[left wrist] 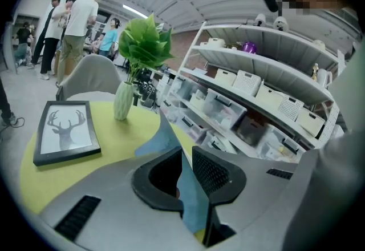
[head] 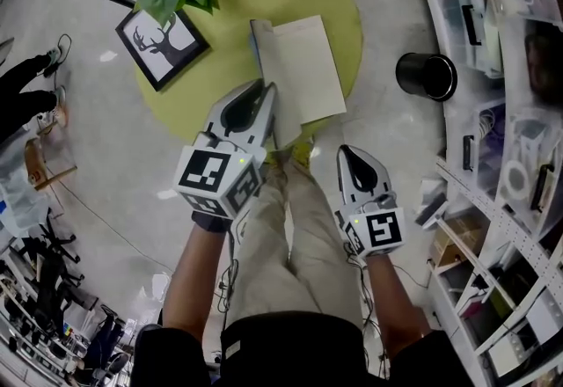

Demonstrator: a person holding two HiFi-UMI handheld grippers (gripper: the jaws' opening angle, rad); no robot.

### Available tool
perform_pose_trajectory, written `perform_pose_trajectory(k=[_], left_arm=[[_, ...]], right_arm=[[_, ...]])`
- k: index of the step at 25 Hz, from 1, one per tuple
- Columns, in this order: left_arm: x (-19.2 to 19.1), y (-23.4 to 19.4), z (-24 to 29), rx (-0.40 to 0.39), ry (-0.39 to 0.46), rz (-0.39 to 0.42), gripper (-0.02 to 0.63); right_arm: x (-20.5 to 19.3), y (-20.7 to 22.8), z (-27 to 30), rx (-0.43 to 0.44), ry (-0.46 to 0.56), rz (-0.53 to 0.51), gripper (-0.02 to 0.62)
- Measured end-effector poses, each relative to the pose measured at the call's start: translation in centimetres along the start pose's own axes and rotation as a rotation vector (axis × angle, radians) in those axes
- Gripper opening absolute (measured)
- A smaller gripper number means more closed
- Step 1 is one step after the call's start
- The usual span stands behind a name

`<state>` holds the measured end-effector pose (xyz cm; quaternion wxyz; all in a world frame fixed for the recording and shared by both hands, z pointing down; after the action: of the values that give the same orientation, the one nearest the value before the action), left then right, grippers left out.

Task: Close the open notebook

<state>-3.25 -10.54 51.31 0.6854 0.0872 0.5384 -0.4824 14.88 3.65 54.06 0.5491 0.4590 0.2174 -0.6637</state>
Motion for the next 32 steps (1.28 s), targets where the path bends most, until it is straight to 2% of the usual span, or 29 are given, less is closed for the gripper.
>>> perform_pose_trajectory(k=[17, 32], left_arm=[[-0.2, 1.8, 2.3, -0.067, -0.019, 0.004, 0.074], [-0.9, 2.6, 4.7, -0.092, -0.056, 0.005, 0.077]], right_arm=[[0.7, 1.2, -0.4, -0.018, 0.027, 0.000, 0.000], [0.4, 2.2, -0.1, -0.042, 0.014, 0.017, 0.000]])
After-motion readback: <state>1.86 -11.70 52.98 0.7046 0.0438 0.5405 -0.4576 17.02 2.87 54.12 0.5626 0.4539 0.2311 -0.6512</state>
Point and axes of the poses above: the fingertips, and each gripper's own axes: z forward along the fingers, y to its right, x out of its top, the point moved 7 cm from there along -z, backward along the fingers, and after that the axes turned 4 degrees about y, right-handed, at the moved point
